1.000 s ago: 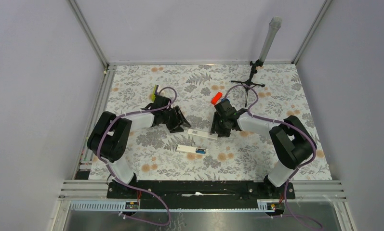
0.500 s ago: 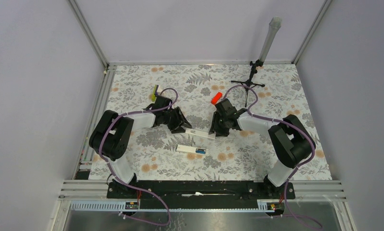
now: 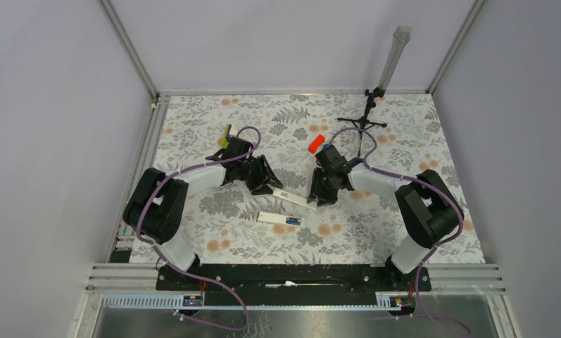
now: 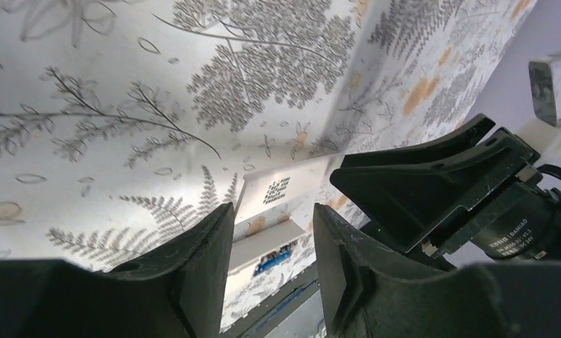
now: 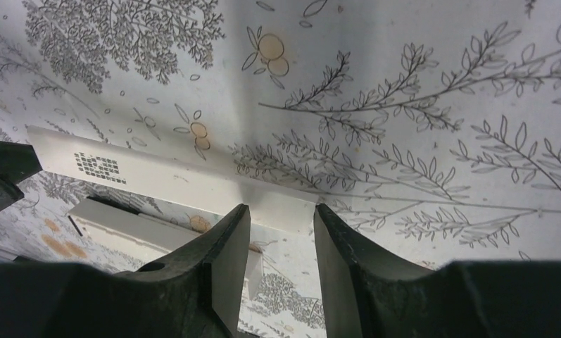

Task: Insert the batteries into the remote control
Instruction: Pick up the battery cover at the center of the board, then load the battery cover into the remote control.

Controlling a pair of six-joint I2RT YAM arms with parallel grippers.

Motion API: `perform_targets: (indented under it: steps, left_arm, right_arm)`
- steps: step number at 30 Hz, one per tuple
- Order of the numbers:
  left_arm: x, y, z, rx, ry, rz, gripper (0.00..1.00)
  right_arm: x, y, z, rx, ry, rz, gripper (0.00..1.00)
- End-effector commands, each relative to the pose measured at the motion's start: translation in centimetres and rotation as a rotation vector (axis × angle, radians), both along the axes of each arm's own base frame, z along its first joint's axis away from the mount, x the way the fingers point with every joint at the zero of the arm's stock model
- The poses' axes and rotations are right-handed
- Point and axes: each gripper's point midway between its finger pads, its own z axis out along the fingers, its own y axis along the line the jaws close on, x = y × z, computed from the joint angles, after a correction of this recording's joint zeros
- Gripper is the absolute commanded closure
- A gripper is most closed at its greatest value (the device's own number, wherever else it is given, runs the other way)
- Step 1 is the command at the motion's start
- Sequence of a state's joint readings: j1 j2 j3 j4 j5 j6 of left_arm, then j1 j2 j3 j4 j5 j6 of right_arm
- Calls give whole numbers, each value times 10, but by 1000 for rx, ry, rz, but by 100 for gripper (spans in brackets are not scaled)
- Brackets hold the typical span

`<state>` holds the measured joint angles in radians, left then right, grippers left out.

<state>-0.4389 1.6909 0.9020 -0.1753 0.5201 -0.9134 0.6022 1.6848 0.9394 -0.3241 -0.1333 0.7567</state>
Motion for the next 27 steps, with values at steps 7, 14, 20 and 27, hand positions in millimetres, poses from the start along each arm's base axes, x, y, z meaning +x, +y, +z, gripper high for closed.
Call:
perform_targets:
  steps: [7,14,20,27]
  left_arm:
    - [-12,-15,40,-58,-64,-44,55]
    - [-30,-16,41,-59,-57,-51,55]
    - [-47,-12,40,-45,-52,-55,55]
    - [-62,0,41,-24,-57,-39,55]
  right_arm:
    - [-10,11,42,111,-39,19,55]
    - [-24,10,48,141,-31,31,55]
    - [-36,13,50,150,-27,52,55]
    - [-51,22,51,156,-25,79,55]
